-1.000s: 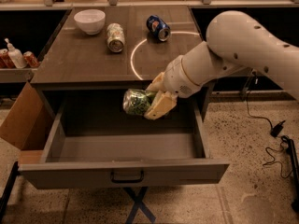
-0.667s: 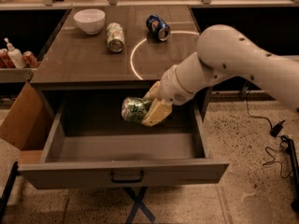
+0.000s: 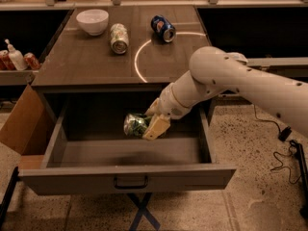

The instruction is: Place green can into top drawer

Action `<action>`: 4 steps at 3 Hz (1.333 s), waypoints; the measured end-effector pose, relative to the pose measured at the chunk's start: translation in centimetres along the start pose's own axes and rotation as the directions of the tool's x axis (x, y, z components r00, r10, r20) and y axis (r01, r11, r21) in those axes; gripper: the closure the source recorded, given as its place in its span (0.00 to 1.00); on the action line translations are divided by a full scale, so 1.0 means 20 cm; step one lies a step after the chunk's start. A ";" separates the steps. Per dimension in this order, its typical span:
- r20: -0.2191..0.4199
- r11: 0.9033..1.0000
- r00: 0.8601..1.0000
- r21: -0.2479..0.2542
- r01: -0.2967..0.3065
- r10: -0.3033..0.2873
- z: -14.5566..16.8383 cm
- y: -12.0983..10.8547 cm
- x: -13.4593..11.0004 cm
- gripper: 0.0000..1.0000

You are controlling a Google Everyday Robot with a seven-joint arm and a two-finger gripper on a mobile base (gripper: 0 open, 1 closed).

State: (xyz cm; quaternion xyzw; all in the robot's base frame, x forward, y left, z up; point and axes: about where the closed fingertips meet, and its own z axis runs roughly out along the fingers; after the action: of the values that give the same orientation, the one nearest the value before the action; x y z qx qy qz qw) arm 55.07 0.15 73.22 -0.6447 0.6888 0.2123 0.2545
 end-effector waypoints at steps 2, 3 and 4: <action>-0.017 0.996 0.997 -0.041 -0.075 0.074 0.20 -0.06 0.12 0.59; -0.017 0.994 0.995 -0.047 -0.097 0.096 0.25 -0.08 0.14 0.36; -0.015 0.993 0.994 -0.051 -0.108 0.107 0.28 -0.10 0.14 0.13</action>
Offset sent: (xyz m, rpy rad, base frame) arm 0.0227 0.0045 -0.0630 -0.0083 0.1075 -0.0631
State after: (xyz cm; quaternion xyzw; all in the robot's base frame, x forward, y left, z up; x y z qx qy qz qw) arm 57.44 1.21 67.18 -0.6143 0.7183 0.2397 0.2218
